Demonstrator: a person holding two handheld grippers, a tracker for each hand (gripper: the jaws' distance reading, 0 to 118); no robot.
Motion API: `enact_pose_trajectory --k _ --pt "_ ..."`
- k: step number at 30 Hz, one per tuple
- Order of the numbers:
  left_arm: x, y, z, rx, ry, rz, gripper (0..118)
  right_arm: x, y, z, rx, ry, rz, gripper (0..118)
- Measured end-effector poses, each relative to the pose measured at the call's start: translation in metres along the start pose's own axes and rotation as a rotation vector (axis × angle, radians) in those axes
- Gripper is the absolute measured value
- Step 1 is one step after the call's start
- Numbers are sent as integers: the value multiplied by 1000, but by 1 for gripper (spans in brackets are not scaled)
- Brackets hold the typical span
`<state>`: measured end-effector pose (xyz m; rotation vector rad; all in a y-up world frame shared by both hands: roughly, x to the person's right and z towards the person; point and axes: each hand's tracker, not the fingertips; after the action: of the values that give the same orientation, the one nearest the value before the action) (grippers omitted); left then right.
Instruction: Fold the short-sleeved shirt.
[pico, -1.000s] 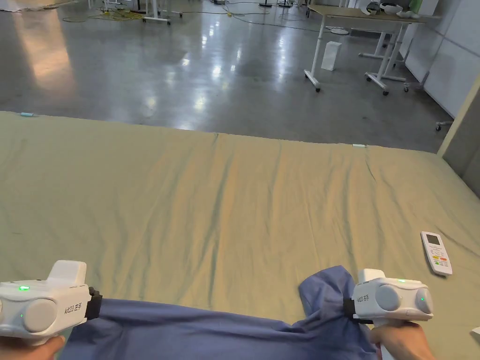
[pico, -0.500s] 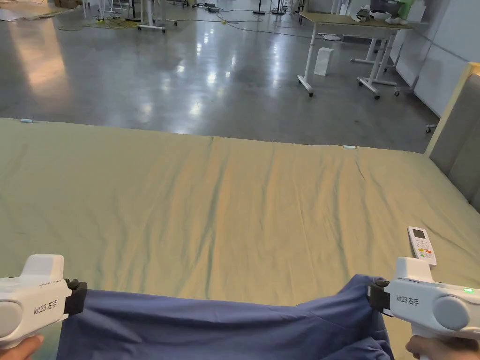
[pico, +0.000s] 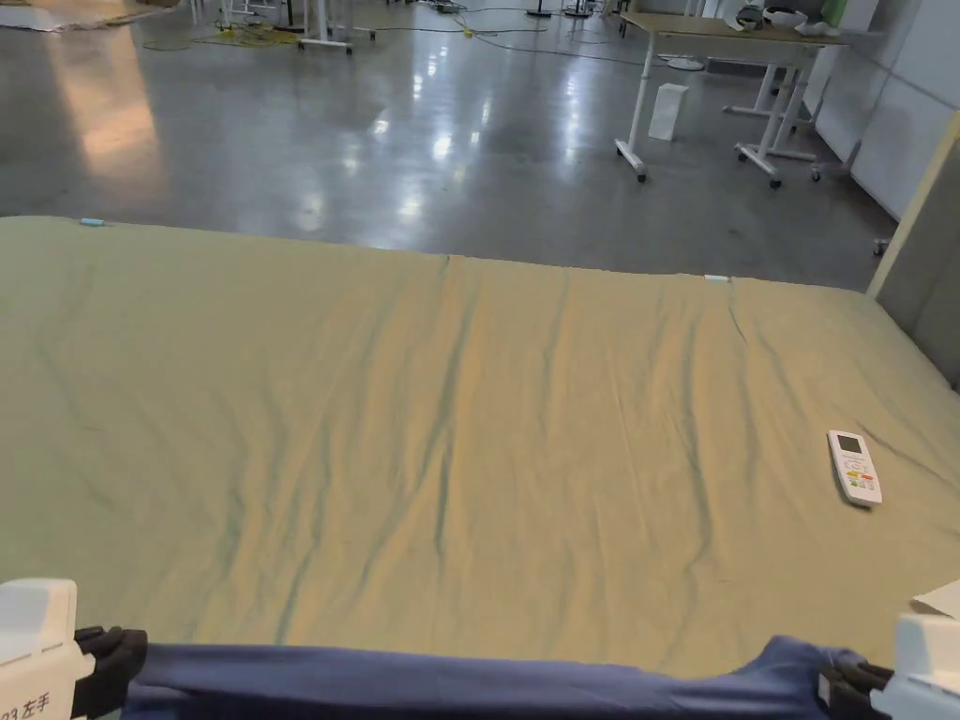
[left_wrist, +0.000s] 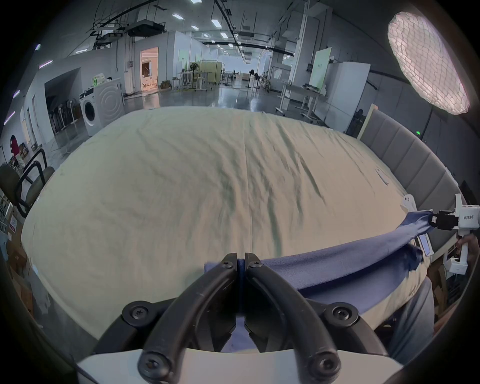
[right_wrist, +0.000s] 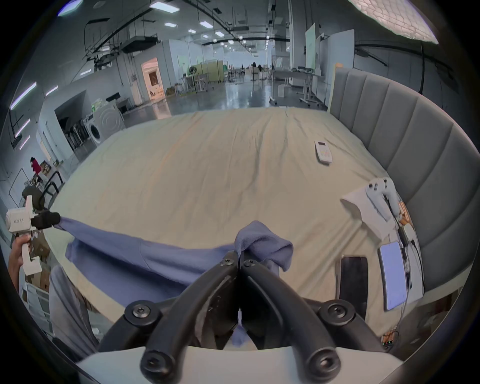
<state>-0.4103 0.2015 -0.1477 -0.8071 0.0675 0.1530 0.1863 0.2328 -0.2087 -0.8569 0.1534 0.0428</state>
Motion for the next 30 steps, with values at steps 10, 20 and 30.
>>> enact_pose_trajectory --k 10,20,30 --pt "-9 -51 -11 -171 13 -10 4 -3 -71 -12 -192 -37 10 0" --pt "2 -68 -47 -260 75 -104 6 -6 -100 -58 -267 -76 24 2" --pt "23 -32 -20 -94 16 5 63 -19 -58 -13 -27 -189 6 75"
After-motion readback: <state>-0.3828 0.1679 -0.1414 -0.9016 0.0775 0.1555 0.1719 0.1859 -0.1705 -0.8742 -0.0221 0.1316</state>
